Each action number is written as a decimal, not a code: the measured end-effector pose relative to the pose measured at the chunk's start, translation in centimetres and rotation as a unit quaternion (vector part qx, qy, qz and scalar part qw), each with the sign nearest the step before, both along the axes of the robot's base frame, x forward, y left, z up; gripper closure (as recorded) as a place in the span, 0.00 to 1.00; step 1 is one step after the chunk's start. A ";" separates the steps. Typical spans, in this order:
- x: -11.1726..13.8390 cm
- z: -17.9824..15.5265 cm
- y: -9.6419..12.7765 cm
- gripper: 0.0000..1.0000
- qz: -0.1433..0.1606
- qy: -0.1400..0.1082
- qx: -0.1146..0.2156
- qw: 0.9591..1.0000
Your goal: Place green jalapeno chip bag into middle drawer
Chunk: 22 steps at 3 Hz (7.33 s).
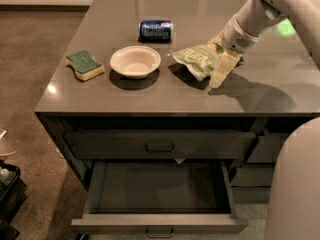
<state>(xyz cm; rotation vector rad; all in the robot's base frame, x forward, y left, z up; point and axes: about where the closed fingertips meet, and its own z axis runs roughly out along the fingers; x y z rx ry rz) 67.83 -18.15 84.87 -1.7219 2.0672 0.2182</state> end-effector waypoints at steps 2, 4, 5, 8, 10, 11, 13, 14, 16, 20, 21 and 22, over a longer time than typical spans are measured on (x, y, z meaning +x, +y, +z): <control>0.1 -0.2 0.0 0.42 0.000 0.001 0.000 1.000; 0.1 -0.2 0.0 0.89 0.000 0.001 0.000 1.000; 0.1 -0.2 0.0 1.00 0.000 0.001 0.000 1.000; -9.5 6.1 0.1 1.00 -0.069 0.015 -0.029 0.997; -20.1 5.9 -1.5 1.00 -0.163 0.027 -0.025 0.986; -22.6 2.3 -3.3 1.00 -0.193 0.045 0.016 0.980; -23.3 -6.1 -5.8 1.00 -0.215 0.096 0.110 0.966; -23.3 -6.3 -5.8 1.00 -0.215 0.098 0.112 0.965; -26.1 -11.5 -5.9 1.00 -0.230 0.145 0.147 0.951; -25.9 -32.6 -2.3 1.00 -0.260 0.311 0.171 0.898; -24.9 -34.4 -0.8 1.00 -0.262 0.302 0.172 0.900; -25.9 -34.6 0.0 1.00 -0.275 0.254 0.156 0.914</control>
Offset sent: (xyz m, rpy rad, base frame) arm 0.0006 0.0002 -0.0018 0.0004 0.0022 0.0001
